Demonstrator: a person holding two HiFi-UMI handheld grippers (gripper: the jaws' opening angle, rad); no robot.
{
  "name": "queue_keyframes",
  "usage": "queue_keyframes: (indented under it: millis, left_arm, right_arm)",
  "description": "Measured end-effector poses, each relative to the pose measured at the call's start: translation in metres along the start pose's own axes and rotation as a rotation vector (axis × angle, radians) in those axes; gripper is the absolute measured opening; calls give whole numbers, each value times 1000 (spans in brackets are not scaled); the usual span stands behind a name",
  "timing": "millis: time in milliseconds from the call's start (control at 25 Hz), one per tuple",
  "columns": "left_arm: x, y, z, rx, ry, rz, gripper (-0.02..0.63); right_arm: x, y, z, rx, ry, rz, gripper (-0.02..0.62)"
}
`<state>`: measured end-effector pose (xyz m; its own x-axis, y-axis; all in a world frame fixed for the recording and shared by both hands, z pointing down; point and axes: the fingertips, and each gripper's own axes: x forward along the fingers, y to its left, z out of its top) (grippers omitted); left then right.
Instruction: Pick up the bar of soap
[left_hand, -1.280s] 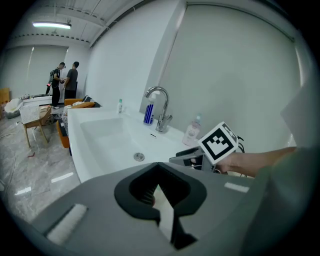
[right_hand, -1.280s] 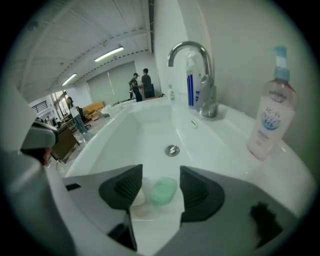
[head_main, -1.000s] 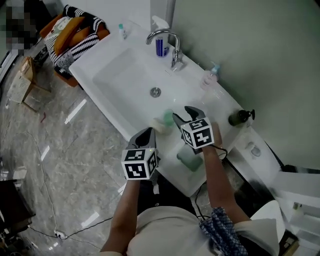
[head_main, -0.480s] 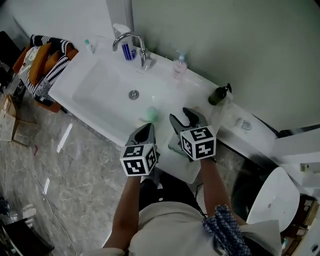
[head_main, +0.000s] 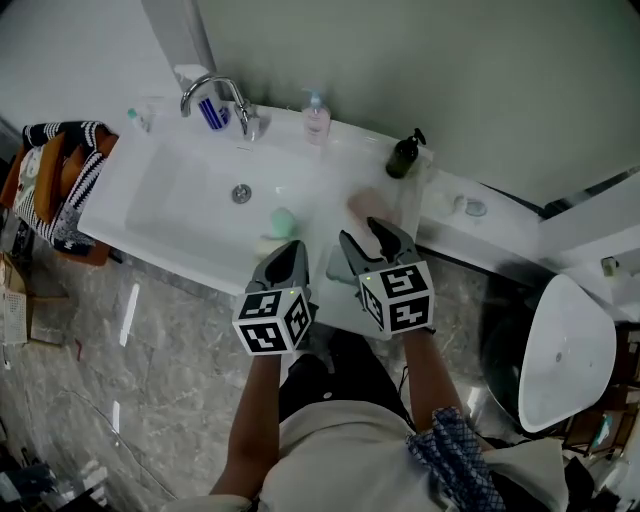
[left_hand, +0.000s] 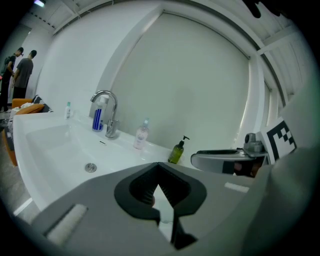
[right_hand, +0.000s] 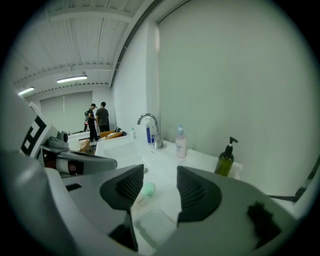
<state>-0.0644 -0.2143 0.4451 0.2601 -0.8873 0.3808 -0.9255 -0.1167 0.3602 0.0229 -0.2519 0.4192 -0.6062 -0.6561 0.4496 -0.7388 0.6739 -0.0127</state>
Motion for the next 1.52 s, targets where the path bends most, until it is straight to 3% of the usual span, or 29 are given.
queue_keyframes:
  millis: [160,200,240,280,640,920,1160,1520]
  left_arm:
    - [-4,-18,6,57,-7,-54,8]
    - [-5,-22,5,63,-5,-63,8]
    - [-7,-25,4,65,-5,-74,6]
    - [-9,-29,3,66,-6,-87,8]
    - [-19,-52,-6,115,-2,-152,8]
    - [-27,-46,-15,105,0,-114,8]
    - [-27,-59,-23,146,20,-158,8]
    - [-20,-67,-23,144,14,-161,8]
  right_arm:
    - [-17,2,-14,59,5,-36,214]
    - [-21,2,-18,62,12,-56,180]
    - [-25,2,-21,60,18,-76,89]
    - [-28,2,-24,56,22,-91,38]
    - [-50,15,-49,79,54,-119,14]
    - [-63,3,-55,106,33,-208,14]
    - [-75,-1,-55,110,7,-255,12]
    - [-80,-6,-53,102,-1,-261,12]
